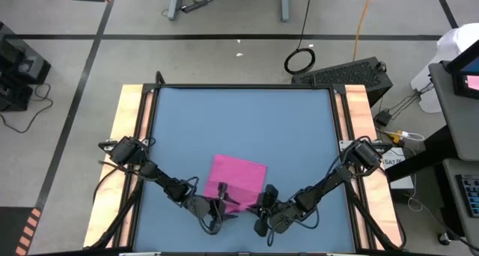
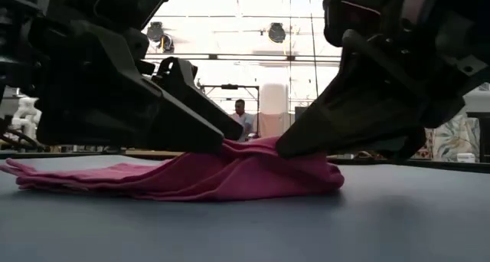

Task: Roll towel
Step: Roll the light red towel

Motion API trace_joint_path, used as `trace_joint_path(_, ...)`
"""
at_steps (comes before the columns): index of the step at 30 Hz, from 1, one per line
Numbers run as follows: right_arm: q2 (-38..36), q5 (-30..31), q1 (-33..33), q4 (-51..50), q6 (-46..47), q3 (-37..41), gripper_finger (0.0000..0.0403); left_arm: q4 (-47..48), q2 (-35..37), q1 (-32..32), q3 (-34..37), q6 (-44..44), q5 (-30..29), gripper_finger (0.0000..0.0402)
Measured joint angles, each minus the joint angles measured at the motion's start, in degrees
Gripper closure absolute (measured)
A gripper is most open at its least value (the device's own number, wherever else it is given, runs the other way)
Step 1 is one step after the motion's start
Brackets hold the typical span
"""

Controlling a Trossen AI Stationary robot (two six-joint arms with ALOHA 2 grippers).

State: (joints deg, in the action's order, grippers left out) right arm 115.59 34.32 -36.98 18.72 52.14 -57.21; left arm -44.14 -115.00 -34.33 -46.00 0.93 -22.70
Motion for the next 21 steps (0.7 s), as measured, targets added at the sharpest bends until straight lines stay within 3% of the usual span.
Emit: trace_joint_path(21, -0.11, -0.17, 0.25, 0.26, 1.21, -0.15, 0.0395, 2.37, -6.75, 1.58, -6.62, -2.08, -2.82, 0.0186)
